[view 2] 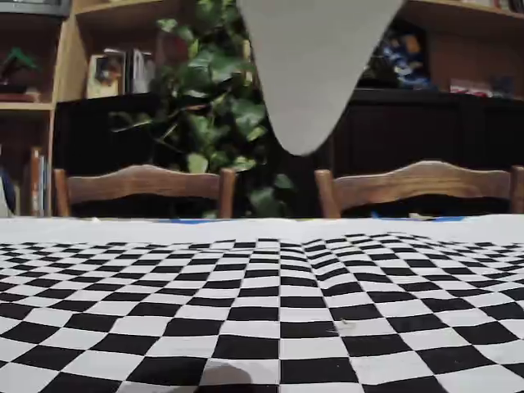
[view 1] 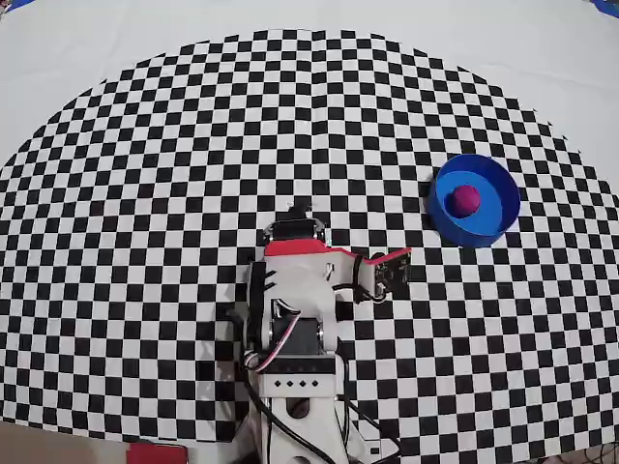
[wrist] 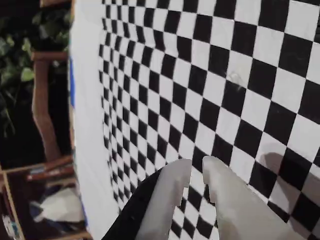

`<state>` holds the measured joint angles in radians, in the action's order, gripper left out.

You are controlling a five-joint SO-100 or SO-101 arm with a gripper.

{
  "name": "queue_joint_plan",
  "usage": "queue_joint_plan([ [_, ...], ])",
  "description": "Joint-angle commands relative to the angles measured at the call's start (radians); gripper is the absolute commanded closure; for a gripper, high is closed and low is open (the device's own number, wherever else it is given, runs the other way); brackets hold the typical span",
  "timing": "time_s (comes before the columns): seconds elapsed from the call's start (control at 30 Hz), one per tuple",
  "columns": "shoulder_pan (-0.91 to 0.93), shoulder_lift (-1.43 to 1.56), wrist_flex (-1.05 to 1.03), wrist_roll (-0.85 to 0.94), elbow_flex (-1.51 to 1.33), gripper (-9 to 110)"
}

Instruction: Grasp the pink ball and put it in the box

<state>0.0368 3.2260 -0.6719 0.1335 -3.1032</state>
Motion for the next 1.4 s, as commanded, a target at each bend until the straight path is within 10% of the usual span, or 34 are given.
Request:
queue_joint_plan([
  [0.0, -0.012, 0.026, -0.041, -0.012, -0.008, 101],
  [1.37, -0.006, 0.026, -0.124, -0.034, -0.009, 101],
])
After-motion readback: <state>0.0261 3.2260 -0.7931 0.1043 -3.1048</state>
